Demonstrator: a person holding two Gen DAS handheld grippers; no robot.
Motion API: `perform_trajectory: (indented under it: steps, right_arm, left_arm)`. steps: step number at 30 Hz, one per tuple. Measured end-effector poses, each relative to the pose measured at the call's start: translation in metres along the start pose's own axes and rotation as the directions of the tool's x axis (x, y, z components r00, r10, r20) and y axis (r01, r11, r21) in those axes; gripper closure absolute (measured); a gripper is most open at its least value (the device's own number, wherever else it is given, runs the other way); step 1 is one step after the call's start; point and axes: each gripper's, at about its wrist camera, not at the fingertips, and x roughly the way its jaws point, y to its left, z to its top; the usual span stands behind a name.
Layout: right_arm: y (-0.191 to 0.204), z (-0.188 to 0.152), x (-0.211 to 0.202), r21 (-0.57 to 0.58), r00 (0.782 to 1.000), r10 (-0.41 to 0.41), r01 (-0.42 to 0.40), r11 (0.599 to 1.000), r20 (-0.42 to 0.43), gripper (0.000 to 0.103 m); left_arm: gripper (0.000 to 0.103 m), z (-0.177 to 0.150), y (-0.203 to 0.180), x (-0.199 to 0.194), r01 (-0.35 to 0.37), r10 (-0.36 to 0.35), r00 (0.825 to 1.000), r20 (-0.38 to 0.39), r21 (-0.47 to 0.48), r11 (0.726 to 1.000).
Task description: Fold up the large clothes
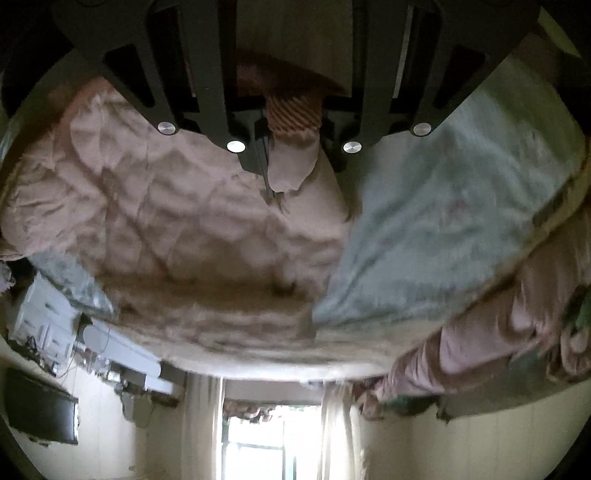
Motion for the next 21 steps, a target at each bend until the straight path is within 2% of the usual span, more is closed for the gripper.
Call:
perform_trajectory:
  steps: [8,21]
  right_arm:
    - [-0.011,0.064,0.037,0.014,0.996,-0.004,0.002,1.000,0.092,0.091]
    - [-0.022,0.155,0.138,0.014,0.980,-0.068,0.066,0.998,0.185,0.092]
  left_arm:
    - [0.093,0.071,-0.001,0.035,-0.026,0.026,0.997,0.072,-0.001,1.000]
    - [0.093,0.166,-0.010,0.119,-0.038,0.041,0.991,0.124,-0.027,0.999]
